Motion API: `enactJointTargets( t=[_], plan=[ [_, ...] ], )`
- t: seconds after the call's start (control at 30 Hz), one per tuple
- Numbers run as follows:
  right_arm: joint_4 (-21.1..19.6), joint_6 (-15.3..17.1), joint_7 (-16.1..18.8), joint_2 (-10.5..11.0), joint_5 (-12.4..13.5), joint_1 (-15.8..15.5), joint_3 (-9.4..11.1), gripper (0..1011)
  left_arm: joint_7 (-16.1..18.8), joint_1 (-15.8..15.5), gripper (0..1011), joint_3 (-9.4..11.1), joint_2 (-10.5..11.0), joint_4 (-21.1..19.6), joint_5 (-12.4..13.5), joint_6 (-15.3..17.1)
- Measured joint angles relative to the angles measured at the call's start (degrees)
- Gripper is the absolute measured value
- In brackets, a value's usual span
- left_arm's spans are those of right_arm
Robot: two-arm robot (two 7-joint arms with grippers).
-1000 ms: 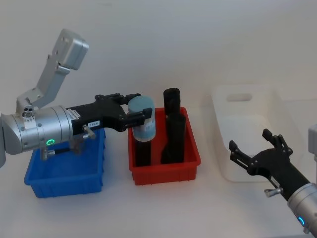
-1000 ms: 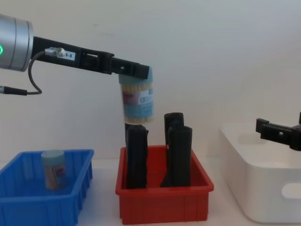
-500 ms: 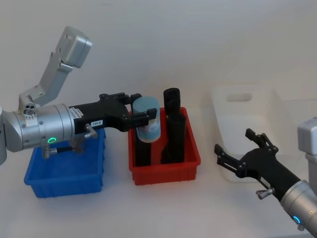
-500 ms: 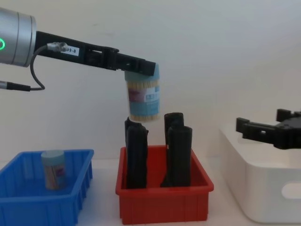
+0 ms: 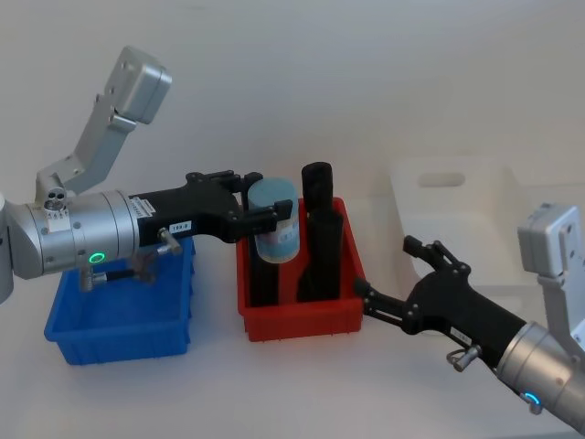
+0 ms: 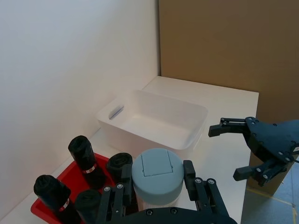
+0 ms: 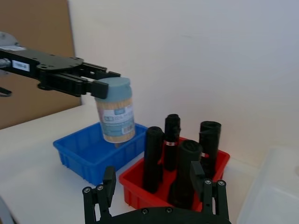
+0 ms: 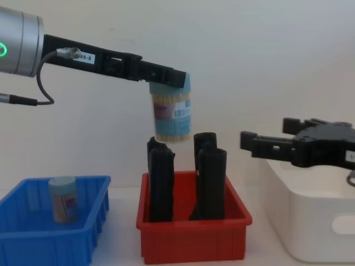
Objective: Pick the cotton swabs from the blue box and place them into the white box.
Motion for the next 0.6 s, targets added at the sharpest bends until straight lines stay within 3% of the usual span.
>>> enactJointTargets(
  t=[0.33,0.6],
  plan=[
    [0.9,0.9,8.3,-1.1,-1.3,3.8,-1.2,1002,-0.1,-0.1,659,0.0,0.0,0.0,0.0,0.0],
    [2.8,1.2,11.1,-2.2,-2.6,6.5,-1.8,1002,-0.2,-0.1,659,0.0,0.0,0.0,0.0,0.0]
  ],
)
